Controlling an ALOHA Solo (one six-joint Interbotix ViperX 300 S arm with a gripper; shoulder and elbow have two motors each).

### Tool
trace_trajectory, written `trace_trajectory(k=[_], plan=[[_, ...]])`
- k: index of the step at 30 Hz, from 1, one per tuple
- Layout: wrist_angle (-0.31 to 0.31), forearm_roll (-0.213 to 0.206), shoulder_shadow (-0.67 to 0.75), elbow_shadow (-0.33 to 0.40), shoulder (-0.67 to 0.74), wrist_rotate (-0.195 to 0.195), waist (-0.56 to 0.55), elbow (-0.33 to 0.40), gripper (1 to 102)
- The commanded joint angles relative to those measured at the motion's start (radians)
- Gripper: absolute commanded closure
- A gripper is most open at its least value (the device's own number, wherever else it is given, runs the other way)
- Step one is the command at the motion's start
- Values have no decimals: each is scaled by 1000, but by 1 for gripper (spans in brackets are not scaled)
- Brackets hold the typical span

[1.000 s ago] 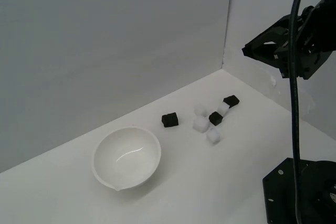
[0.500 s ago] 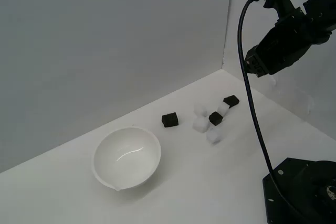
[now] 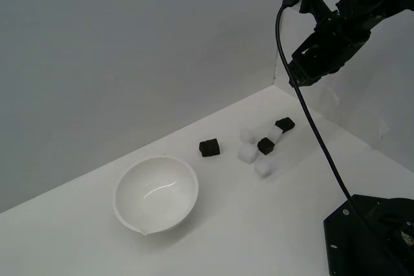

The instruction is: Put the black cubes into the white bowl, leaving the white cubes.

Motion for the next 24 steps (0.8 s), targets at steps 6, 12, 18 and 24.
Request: trace_trajectory(k=[6, 12, 18, 24], plan=[[3, -14, -81, -37, -86, 6, 14, -29, 65], [-15, -21, -140, -37, -144, 6, 17, -29, 14], [-117, -64, -164, -11, -166, 6, 18, -5, 3], [-143, -66, -239, 9, -244, 6, 40, 17, 3]])
